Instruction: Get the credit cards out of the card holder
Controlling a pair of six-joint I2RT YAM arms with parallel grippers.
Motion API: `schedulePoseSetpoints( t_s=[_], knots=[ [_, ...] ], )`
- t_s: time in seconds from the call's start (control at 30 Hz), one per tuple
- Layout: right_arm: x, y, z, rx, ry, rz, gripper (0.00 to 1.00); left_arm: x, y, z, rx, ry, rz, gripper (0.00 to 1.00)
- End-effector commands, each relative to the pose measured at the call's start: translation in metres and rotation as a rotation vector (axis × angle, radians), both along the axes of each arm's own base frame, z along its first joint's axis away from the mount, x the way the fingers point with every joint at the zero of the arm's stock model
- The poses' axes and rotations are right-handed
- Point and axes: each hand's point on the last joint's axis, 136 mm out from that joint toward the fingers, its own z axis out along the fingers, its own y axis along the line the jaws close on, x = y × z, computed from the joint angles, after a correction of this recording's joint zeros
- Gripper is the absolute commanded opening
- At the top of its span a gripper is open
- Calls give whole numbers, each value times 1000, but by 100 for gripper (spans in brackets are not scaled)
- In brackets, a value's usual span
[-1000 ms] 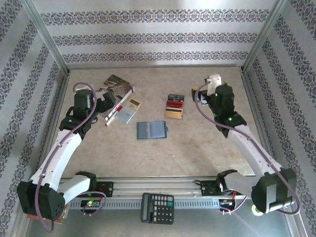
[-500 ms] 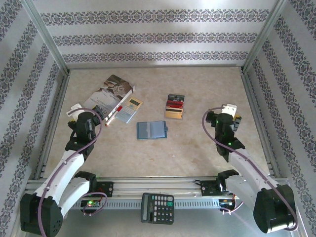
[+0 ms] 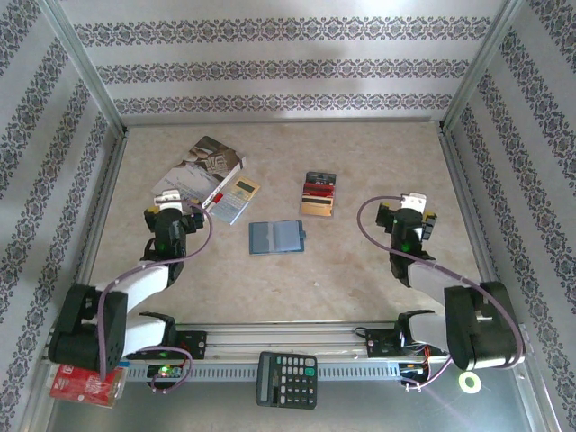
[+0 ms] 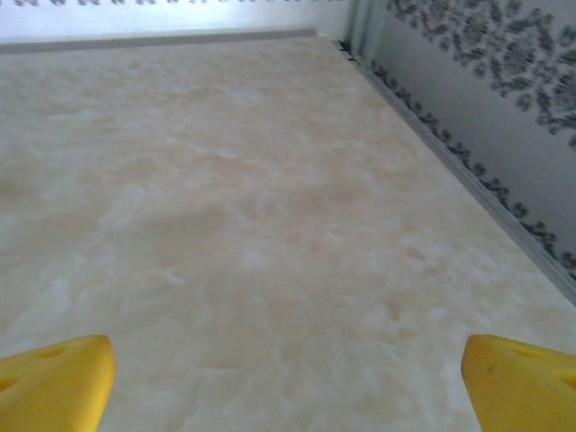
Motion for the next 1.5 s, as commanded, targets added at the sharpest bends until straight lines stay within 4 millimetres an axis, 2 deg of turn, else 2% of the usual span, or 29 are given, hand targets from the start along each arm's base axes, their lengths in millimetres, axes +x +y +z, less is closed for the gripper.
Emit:
schedulePoseSetpoints(
  t_s=[0.0, 0.13, 0.3, 0.47, 0.6, 1.47],
  knots=[
    [20, 12, 28, -5, -144, 94, 98, 18, -12, 11, 2, -81, -156, 100],
    [31, 16, 19, 4, -135, 134, 98, 32, -12, 0, -50, -63, -225, 100],
    [36, 21, 5, 15, -130, 175, 98, 39, -7, -21, -120, -54, -250, 100],
    [44, 20, -2, 16, -104, 163, 98, 42, -7, -23, -107, -43, -245, 100],
    [42, 17, -8, 21, -78, 145, 98, 45, -7, -32, -72, -9, -216, 100],
    [42, 16, -9, 24, -77, 143, 98, 46, -10, -34, -39, -2, -204, 100]
  ],
)
